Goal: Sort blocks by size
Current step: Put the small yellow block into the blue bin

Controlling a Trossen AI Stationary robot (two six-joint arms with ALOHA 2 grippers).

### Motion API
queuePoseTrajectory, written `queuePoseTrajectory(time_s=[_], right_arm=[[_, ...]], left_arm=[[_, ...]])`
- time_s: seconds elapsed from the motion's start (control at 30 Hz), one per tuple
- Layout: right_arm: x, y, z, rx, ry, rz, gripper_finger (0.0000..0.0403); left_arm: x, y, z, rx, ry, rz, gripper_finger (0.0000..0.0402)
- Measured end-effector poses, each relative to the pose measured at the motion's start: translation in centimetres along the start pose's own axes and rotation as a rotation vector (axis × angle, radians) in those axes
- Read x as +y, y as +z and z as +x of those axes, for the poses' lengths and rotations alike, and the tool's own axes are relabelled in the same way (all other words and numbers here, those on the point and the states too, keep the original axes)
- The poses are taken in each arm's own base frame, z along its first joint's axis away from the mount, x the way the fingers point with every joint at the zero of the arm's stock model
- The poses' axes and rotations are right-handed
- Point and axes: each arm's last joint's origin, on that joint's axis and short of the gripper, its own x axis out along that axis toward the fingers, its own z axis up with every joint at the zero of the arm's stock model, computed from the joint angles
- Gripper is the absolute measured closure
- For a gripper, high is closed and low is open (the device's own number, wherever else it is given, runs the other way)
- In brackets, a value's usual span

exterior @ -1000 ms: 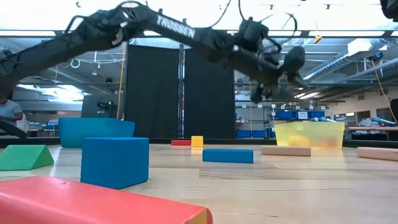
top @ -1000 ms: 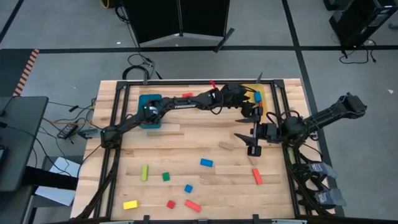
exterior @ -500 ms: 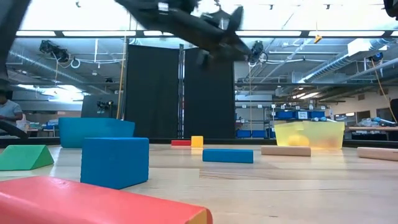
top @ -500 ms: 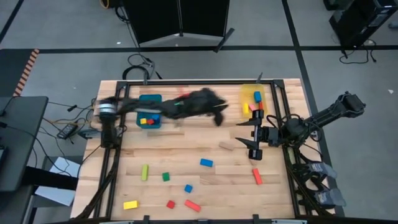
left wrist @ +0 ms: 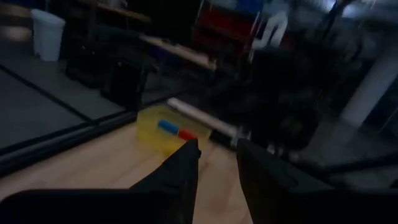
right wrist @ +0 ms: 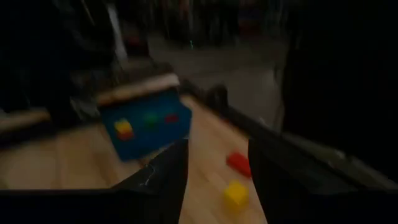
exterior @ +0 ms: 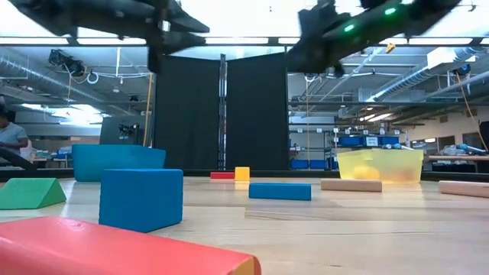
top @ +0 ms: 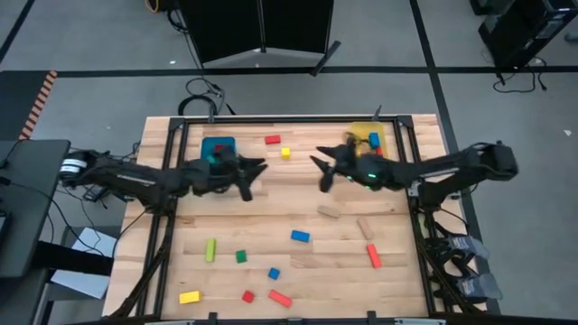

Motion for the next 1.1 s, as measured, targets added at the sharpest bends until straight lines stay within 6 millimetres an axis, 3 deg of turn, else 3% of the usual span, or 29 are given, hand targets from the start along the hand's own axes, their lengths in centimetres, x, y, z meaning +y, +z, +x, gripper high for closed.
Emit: queuePoseTrajectory(time_s=[0.2,0.43,0.6,0.83,1.1], right_arm=[[0.0,0.3,6.7,0.246,-0.043,-0.042,0.0212],[-1.1,-0.4,13.5,0.575,-0.073,0.027,0.0147],[-1.8,-1.4,17.2,0.728,-0.146,0.038,0.0107],[-2.0,-2.9,20.6,0.760,-0.181,0.060,0.0089],[-3.4,-4.1,21.9,0.808,-0.238,0.119,0.0089]], left_arm=[[0.8,-0.7,-2.3,-0.007,-0.014,-0.063,0.0284],[0.8,-1.8,-3.1,0.002,-0.065,-0.082,0.0284],[0.7,-1.9,-3.5,-0.036,-0.110,-0.103,0.0284],[0.5,-1.9,-3.5,-0.035,-0.138,-0.100,0.0284],[0.5,-1.9,-3.5,-0.032,-0.146,-0.100,0.0284]])
